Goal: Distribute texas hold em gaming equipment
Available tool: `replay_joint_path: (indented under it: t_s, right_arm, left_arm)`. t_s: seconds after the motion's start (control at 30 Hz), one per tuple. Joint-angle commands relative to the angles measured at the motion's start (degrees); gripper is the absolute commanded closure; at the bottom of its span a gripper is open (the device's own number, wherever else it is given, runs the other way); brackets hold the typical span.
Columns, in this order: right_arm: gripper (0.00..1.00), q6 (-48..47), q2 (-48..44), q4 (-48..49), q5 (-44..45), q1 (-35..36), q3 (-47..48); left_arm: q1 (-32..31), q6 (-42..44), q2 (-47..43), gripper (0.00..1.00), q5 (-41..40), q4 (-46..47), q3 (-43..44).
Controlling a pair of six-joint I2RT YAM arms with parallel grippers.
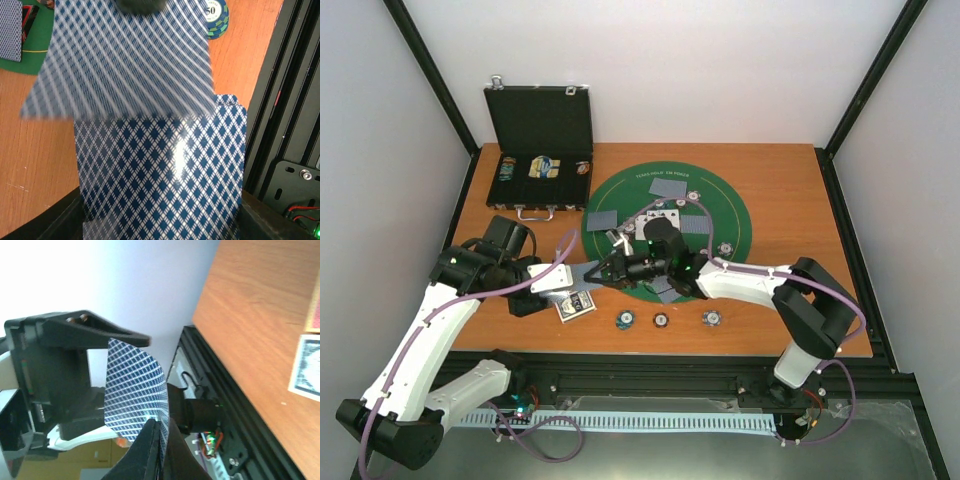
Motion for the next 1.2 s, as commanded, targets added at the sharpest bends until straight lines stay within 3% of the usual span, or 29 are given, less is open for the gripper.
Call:
replay_joint_path:
  t_s: [0.0, 0.17, 0.3, 0.43, 0.53, 0.73, 0.97, 1.17]
  right_arm:
    - [0.97, -2.6, -4.0, -5.4, 1.1, -3.8, -2.5]
    - [0.97, -9.8, -9.1, -16.9, -0.5, -13.7, -2.6]
    - [0.97, -19.8, -10.8, -30.9, -1.0, -28.3, 0.9]
    - [0.97, -28.6, -5.8, -42.3, 1.7, -38.9, 7.7]
    - [0.97, -31.0, 0.2, -45.1, 2.1, -43.8, 11.8]
    - [0.97, -31.4, 12.1, -45.5, 2.1, -46.3, 18.3]
    - [0.97, -34.4, 20.1, -50.4, 5.5, -46.4, 24.8]
    - [0.94, -37.6, 22.9, -55.3, 11.0, -46.4, 26.3]
  left_arm:
    - [0.0, 0.5, -0.8, 0.84, -0.1, 1.6, -0.8]
    - [0.0, 0.8, 0.1, 0.84, -5.9, 4.5, -5.2]
    - [0.8, 2.2, -0.1, 0.84, -9.3, 8.1, -10.2]
    - [6.4, 4.2, 2.0, 0.84, -7.2, 10.9, -12.3]
    - [10.0, 4.9, 4.3, 0.84, -5.7, 12.5, -12.4]
    - [15.5, 9.0, 6.2, 0.85, -5.8, 18.2, -17.6]
    - [26.0, 15.1, 12.2, 0.86, -4.1, 23.6, -21.1]
    - [26.7, 16.2, 14.6, 0.86, -2.6, 28.1, -23.7]
